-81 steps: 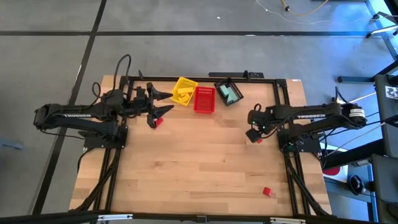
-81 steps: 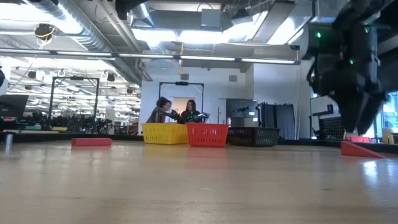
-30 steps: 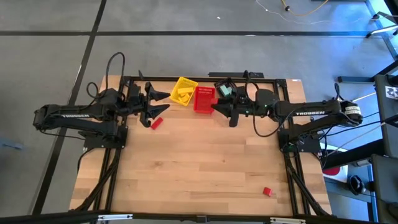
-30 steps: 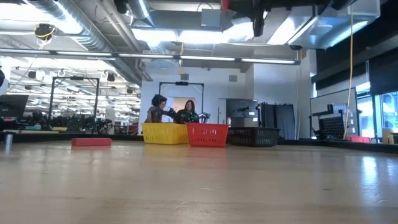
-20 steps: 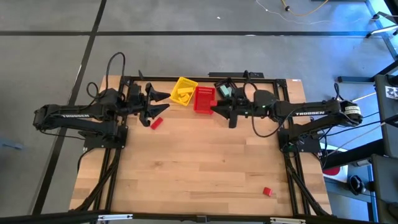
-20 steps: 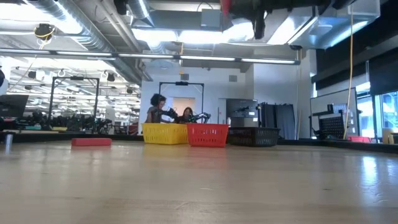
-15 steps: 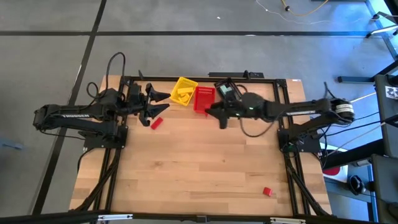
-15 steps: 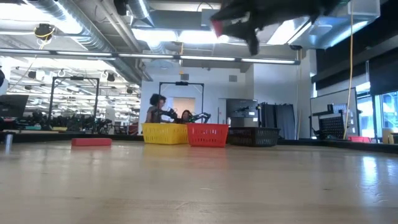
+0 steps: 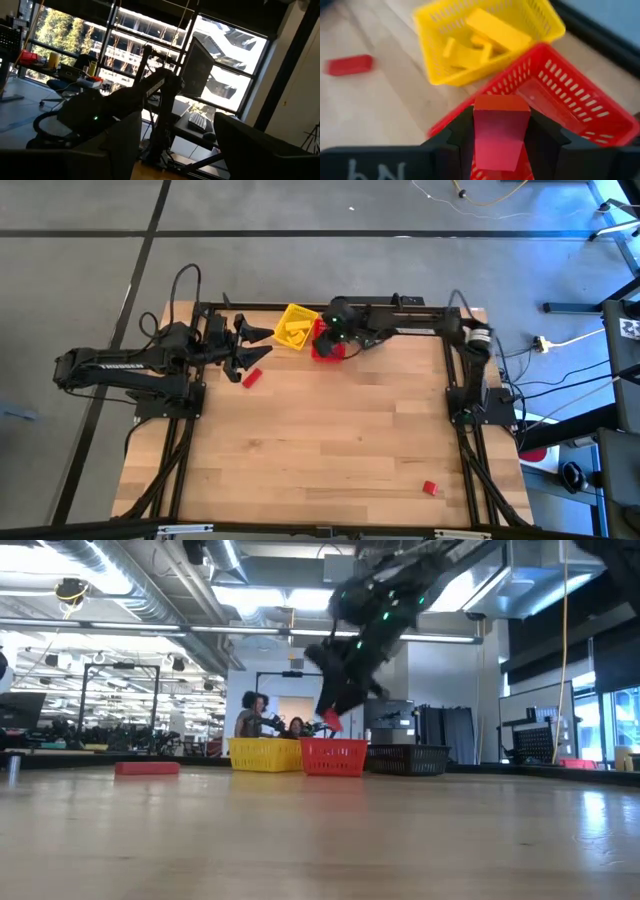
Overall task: Sort & place blocks by color
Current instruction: Put the top right red block into the red bin, then put the top red block into the red bin
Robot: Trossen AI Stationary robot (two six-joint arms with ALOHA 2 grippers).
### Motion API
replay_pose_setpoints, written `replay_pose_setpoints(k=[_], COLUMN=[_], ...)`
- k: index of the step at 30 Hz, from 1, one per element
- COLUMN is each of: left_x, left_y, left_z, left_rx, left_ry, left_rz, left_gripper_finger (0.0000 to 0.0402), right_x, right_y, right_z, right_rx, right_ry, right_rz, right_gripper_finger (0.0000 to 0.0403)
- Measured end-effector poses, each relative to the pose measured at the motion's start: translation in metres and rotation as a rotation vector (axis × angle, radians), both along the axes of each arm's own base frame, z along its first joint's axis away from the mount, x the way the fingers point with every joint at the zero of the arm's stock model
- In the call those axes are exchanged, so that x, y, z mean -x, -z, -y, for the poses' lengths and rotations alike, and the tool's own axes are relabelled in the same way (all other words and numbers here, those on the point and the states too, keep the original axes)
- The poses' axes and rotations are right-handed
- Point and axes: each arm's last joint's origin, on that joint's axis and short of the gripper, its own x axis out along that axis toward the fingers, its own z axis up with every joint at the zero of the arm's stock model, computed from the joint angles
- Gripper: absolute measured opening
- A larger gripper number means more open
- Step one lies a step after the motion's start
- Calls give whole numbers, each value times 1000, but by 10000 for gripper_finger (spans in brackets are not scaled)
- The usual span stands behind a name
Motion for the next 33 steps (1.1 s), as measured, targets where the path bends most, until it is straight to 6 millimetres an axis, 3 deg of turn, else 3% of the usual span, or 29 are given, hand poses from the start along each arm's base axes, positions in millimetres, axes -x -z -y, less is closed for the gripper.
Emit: replay_pose_setpoints(k=[6, 14, 16, 22, 26, 33], left_x=[0, 0, 0, 0, 0, 0], left_y=[0, 0, 0, 0, 0, 0], left_z=[0, 0, 0, 0, 0, 0], left_rx=[-3, -3, -3, -5, -7, -7], left_ry=[-1, -1, -1, 3, 10, 10], left_rz=[0, -1, -3, -4, -6, -6], left_gripper_finger=[240, 240, 240, 240, 240, 240], right_x=[-9, -8, -8, -9, -14, 4], right_y=[33, 36, 36, 35, 20, -39], right_z=[13, 15, 15, 14, 15, 0], right_rx=[-70, -71, -69, -80, -76, -12], right_ry=[75, 152, 154, 145, 100, -101], right_rz=[-44, -51, -51, -47, -2, 67], right_gripper_finger=[131, 131, 152, 265, 292, 284])
